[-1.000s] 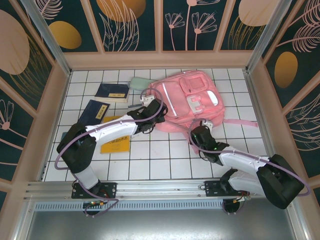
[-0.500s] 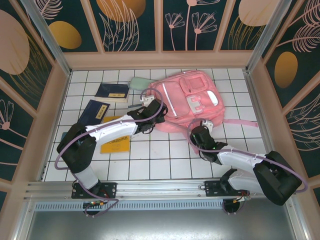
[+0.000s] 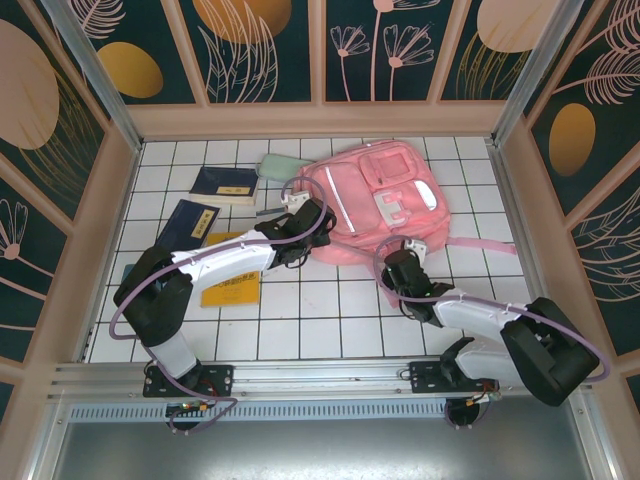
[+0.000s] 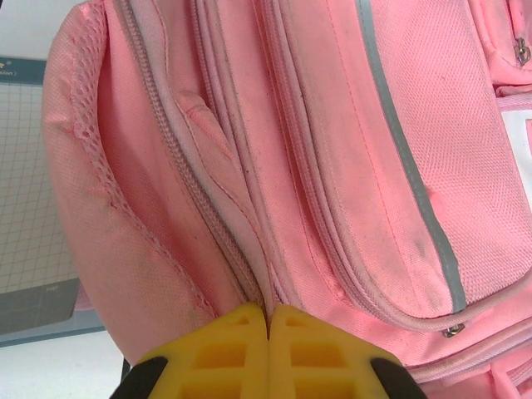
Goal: Pack the student bag
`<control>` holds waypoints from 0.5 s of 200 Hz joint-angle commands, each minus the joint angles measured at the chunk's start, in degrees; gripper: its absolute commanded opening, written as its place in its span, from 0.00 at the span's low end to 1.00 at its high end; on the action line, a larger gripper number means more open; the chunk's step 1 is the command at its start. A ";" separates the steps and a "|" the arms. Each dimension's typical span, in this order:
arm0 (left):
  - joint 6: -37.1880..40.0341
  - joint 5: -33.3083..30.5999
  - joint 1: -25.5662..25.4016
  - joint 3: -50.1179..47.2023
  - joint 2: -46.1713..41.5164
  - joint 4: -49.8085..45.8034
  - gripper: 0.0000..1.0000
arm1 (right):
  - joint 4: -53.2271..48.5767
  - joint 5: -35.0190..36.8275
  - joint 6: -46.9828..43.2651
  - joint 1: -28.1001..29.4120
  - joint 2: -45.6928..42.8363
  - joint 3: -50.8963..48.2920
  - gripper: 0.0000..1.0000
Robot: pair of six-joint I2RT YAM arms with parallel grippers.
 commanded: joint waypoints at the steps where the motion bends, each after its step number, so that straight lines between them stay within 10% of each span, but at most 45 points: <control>1: 1.20 -2.30 0.33 1.68 -0.53 0.97 0.00 | 0.37 0.96 -0.79 -0.51 -2.62 -0.38 0.12; 100: 0.12 1.53 0.28 1.18 2.41 3.54 0.00 | -5.97 0.36 -0.89 6.81 -4.14 4.01 0.00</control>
